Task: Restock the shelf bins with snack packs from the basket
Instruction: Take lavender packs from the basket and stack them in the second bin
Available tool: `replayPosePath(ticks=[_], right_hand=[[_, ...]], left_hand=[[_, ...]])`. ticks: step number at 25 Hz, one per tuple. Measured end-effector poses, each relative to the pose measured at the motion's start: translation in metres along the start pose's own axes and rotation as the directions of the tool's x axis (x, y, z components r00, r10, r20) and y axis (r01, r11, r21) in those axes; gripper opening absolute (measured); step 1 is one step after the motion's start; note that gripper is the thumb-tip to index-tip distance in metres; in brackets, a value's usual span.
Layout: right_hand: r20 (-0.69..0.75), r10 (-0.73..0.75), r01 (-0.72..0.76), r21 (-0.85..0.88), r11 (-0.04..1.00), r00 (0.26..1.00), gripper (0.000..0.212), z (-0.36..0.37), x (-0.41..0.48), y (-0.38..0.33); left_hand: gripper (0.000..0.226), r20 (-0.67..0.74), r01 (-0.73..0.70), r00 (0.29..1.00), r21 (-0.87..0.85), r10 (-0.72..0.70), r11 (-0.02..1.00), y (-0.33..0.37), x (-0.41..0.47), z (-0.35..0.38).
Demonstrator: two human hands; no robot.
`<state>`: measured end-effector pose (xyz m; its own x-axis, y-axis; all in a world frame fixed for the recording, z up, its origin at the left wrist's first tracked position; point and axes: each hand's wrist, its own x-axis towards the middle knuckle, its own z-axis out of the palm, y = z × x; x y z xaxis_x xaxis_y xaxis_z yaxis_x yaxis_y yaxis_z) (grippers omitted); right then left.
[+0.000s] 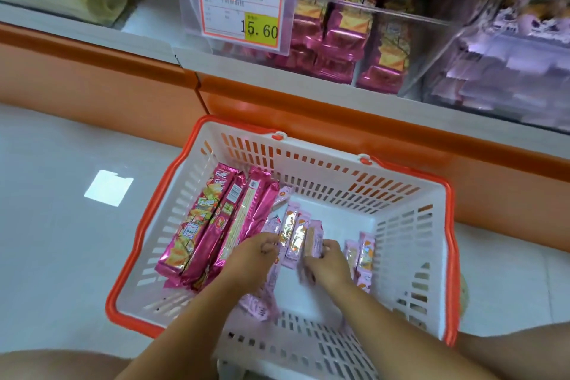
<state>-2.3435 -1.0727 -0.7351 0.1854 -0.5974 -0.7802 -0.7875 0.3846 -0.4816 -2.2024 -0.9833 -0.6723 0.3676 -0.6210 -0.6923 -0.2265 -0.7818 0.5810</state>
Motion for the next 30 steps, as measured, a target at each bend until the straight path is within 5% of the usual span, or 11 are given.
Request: replayPosePath(ticks=[3, 6, 11, 15, 17, 22, 30], right_hand=[[0.088, -0.072, 0.042, 0.308, 0.95, 0.993, 0.035, -0.022, -0.029, -0.016], [0.148, -0.224, 0.14, 0.435, 0.89, 0.963, 0.04, -0.04, -0.058, -0.026], [-0.083, -0.533, 0.538, 0.06, 0.841, 0.842, 0.05, -0.058, -0.098, -0.019], [-0.148, -0.435, 0.459, 0.306, 0.834, 0.888, 0.036, -0.074, -0.115, -0.012], [-0.259, -0.49, 0.544, 0.213, 0.811, 0.832, 0.03, -0.075, -0.121, -0.009], [-0.352, -0.613, 0.652, -0.007, 0.758, 0.708, 0.041, -0.067, -0.13, -0.004], [-0.322, -0.613, 0.647, -0.001, 0.762, 0.722, 0.033, -0.069, -0.129, -0.009]], left_hand=[[0.04, -0.015, -0.052, 0.999, -0.079, 0.051, 0.995, 0.019, -0.006, 0.0], [0.043, 0.012, -0.03, 0.999, -0.49, 0.041, 0.871, 0.04, -0.009, 0.0], [0.031, 0.052, -0.068, 0.988, -0.689, 0.143, 0.721, 0.071, -0.023, -0.003], [0.019, 0.122, -0.045, 0.964, -0.799, 0.236, 0.599, 0.081, -0.038, -0.006], [0.026, 0.134, -0.02, 0.962, -0.833, 0.237, 0.553, 0.082, -0.039, -0.007], [0.029, 0.127, -0.048, 0.963, -0.787, 0.237, 0.615, 0.082, -0.046, -0.004], [0.034, 0.073, -0.121, 0.962, -0.753, 0.265, 0.647, 0.09, -0.056, -0.012]])
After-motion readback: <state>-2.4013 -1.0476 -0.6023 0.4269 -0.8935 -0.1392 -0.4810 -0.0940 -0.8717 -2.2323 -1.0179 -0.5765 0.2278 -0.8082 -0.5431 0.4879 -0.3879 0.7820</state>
